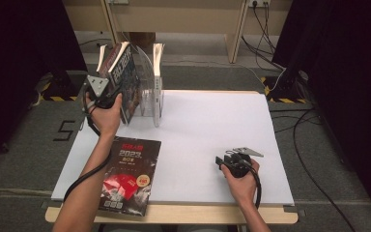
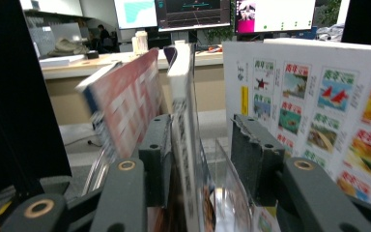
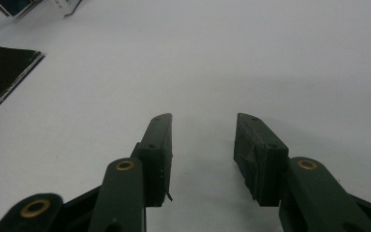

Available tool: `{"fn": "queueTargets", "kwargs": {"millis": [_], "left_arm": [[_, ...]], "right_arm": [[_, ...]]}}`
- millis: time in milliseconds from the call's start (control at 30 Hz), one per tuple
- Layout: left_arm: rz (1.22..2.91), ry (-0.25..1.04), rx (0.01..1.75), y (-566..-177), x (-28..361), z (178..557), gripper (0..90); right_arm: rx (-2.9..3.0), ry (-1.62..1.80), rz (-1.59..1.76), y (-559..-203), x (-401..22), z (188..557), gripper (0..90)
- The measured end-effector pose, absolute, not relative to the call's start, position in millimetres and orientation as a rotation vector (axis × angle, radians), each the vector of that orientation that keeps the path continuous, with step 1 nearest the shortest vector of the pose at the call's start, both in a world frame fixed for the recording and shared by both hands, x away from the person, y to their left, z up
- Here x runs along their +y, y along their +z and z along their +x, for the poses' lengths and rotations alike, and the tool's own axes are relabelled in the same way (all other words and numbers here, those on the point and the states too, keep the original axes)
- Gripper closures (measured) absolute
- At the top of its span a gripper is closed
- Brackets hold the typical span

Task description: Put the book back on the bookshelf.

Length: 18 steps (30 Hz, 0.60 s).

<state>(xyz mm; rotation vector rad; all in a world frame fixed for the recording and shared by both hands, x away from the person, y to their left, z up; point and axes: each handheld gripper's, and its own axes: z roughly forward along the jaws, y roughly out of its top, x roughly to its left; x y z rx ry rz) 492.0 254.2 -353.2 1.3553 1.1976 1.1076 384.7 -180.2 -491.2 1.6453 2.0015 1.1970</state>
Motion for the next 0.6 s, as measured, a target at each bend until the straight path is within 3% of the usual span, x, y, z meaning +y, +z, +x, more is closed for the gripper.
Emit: {"fn": "queueTargets", "kwargs": {"millis": [133,267,400,600], "left_arm": [[1.356,1.066,1.22,-362.3,262.0,477.7,58.6],[1.306,1.01,1.268,-367.0,272.7,474.0,50.3],[1.262,0.98,1.294,-365.1,284.8,479.7,41.7],[1.263,0.892,1.314,-359.5,296.9,501.3,37.8]], "right_arm": [[1.999,1.198,1.659,-490.9,-180.0,384.6,58.3],[1.998,1.198,1.655,-491.0,-180.8,384.9,58.3],[1.997,1.197,1.658,-491.4,-181.2,385.3,58.3],[1.999,1.195,1.663,-491.6,-181.7,385.6,58.3]]}}
